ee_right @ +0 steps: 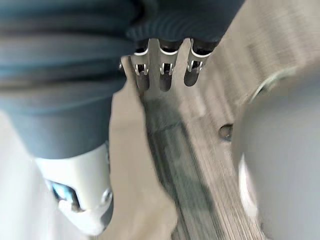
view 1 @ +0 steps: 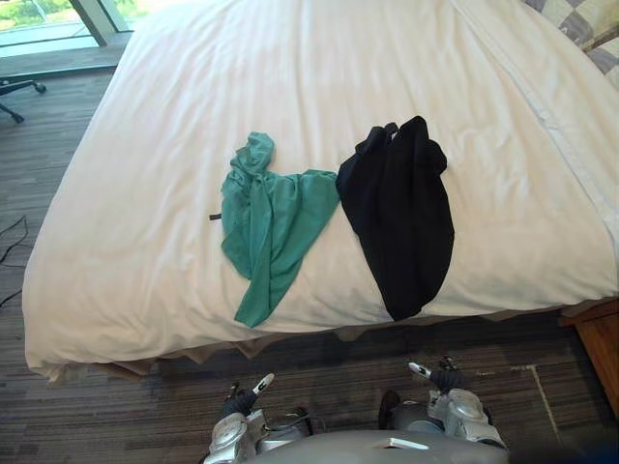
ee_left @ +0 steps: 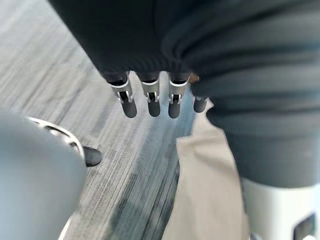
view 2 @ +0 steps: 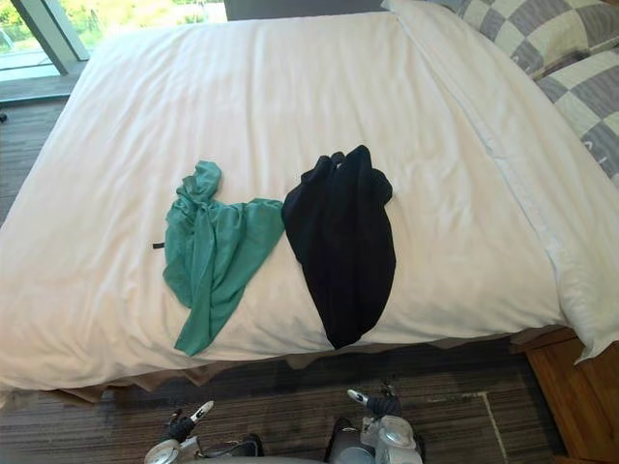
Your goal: Tidy the bed and pick cloth on bed and put in laundry
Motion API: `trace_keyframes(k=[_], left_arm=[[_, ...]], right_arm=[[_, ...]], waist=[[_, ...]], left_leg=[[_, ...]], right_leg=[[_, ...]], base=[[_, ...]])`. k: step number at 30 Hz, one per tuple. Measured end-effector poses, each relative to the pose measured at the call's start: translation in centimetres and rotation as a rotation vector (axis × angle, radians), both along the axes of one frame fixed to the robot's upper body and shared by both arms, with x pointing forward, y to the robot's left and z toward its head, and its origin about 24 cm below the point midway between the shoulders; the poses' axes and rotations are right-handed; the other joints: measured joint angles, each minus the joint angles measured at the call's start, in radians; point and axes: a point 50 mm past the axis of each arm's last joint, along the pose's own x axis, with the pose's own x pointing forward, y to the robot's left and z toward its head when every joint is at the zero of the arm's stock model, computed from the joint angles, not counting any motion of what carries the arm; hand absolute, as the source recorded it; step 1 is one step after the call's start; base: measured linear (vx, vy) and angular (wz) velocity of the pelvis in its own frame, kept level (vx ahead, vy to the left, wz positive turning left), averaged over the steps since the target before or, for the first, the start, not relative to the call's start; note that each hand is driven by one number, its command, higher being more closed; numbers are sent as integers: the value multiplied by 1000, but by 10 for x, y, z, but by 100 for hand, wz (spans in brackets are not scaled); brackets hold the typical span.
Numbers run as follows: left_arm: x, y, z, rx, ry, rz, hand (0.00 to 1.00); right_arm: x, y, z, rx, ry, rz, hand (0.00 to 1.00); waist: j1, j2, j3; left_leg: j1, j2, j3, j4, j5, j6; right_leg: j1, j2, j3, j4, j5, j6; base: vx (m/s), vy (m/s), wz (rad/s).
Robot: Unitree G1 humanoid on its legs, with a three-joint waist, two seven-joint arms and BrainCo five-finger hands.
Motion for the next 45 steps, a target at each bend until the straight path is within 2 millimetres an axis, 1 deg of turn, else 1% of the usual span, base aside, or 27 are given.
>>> trace_keyframes(k=[1,3,4,6,7,9,10,12,14,15,17,18,19,20,22,23,24,25,27,28,30,32,36,37,40,42,45], left_arm=[[-7,5,0,2,8,49,0],[-36,32,2,30,29,230,0],[-41,40,4,46,27,266,0],[-49,82,21,155,-18,375,0],[-50,95,27,189,-34,396,0],[-44,142,55,331,-114,447,0],[-43,154,64,369,-137,462,0],[-39,196,101,515,-221,509,0],[-30,220,130,628,-280,509,0],[-27,226,139,662,-297,506,0],[-8,249,182,808,-407,495,0],[-1,253,194,839,-447,493,0],[16,262,226,921,-552,482,0],[23,265,238,955,-589,463,0],[52,265,286,1090,-718,351,0],[60,262,294,1109,-748,320,0],[79,251,305,1133,-820,247,0],[90,241,308,1131,-860,205,0],[121,190,301,1163,-950,35,0],[125,178,298,1164,-960,-7,0],[143,145,283,1168,-943,-175,0],[155,129,276,1177,-914,-291,0],[180,106,284,1202,-938,-406,0],[188,101,292,1209,-965,-413,0],[202,94,311,1261,-996,-415,0],[206,92,316,1281,-988,-420,0],[207,93,321,1334,-955,-443,0]], right_arm=[[-7,-4,-1,1,8,-37,0],[-29,-23,3,-26,3,-165,0],[-32,-29,5,-39,-14,-201,0],[-37,-58,26,-134,-117,-302,0],[-35,-65,34,-168,-153,-319,0],[-24,-94,69,-315,-299,-348,0],[-20,-101,78,-350,-339,-356,0],[-8,-123,115,-490,-484,-376,0],[-2,-136,139,-579,-568,-388,0],[0,-140,144,-602,-590,-392,0],[12,-148,163,-680,-644,-365,0],[17,-148,167,-687,-661,-356,0],[29,-146,175,-689,-713,-335,0],[34,-143,179,-690,-732,-317,0],[54,-132,196,-737,-804,-172,0],[59,-129,201,-748,-825,-142,0],[69,-119,209,-766,-871,-76,0],[72,-115,212,-770,-888,-44,0],[89,-87,222,-824,-926,152,0],[93,-81,223,-830,-934,195,0],[107,-60,227,-853,-955,355,0],[122,-45,236,-877,-996,472,0],[140,-31,254,-932,-1058,610,0],[147,-24,262,-936,-1102,625,0],[162,-8,283,-961,-1193,656,0],[166,-4,288,-975,-1215,666,0],[166,-5,289,-978,-1215,663,0]], waist=[[1,-2,-1],[1,-3,-25],[0,-3,-34],[1,-5,-49],[0,1,-54],[1,5,-73],[2,4,-75],[1,3,-96],[3,4,-102],[3,4,-105],[4,8,-125],[4,9,-126],[3,9,-126],[3,10,-126],[3,12,-130],[3,10,-133],[1,19,-137],[1,23,-138],[6,44,-135],[5,46,-134],[3,42,-125],[-5,28,-100],[-5,16,-38],[-4,11,-3],[-3,7,51],[-1,9,79],[-2,11,82]], left_leg=[[10,-1,3,-3,0,0],[29,-3,10,-19,0,-1],[32,-3,13,-25,0,-1],[32,-3,33,-30,-1,-2],[28,-2,39,-34,-4,-5],[16,5,73,-45,-20,-16],[16,6,77,-45,-22,-15],[18,8,81,-42,-24,-17],[18,6,80,-42,-23,-17],[17,5,79,-42,-23,-17],[-2,0,68,-36,-13,-5],[-6,-2,64,-33,-11,-1],[-12,-5,51,-23,-9,0],[-12,-7,49,-22,-9,1],[-15,-9,28,-19,-8,2],[-15,-10,25,-19,-8,2],[-16,-12,22,-19,-7,3],[-16,-14,20,-20,-6,4],[-19,-19,8,-26,-4,8],[-18,-19,5,-26,-4,8],[-17,-13,0,-27,-4,8],[-14,-8,0,-26,-2,12],[-59,-20,-4,-8,7,25],[-94,-21,-5,20,7,28],[-192,-21,-9,86,0,39],[-207,-18,-11,99,-1,41],[-265,-14,-9,116,-2,43]], right_leg=[[9,0,2,-3,1,1],[30,0,4,-13,5,7],[29,0,4,-14,5,8],[26,1,7,-14,6,8],[19,3,8,-17,6,8],[-6,13,21,-19,8,-1],[-6,14,23,-20,9,-1],[-8,18,36,-19,15,-12],[-13,19,45,-15,16,-13],[-16,19,47,-12,16,-14],[-36,17,53,-4,17,-13],[-38,16,53,0,17,-13],[-41,14,53,5,17,-13],[-41,15,53,5,17,-13],[-40,19,59,4,17,-13],[-40,19,59,3,17,-13],[-41,19,59,-3,17,-13],[-40,17,59,-4,18,-13],[-37,14,59,-12,23,-7],[-38,15,60,-15,26,-5],[-32,20,60,-31,40,-7],[-24,27,68,-52,57,-8],[-72,16,73,-30,69,-7],[-103,7,75,-11,73,-10],[-185,-4,76,23,85,-14],[-194,-3,76,24,90,-19],[-244,-2,77,23,101,-26]], base=[[-24,48,-8],[-43,34,-3],[-40,30,0],[-93,26,-3],[-162,18,-2],[-143,13,-16],[-118,-4,-24],[-72,-13,-12],[-17,-5,-6],[6,1,-7],[50,1,0],[68,-3,9],[48,-1,7],[48,0,5],[41,-12,4],[41,-13,7],[29,3,5],[23,10,5],[0,0,0],[0,0,0],[4,2,-4],[-38,1,-11],[-115,6,-1],[-134,1,4],[-163,-17,5],[-102,-16,2],[-72,-12,-1]])
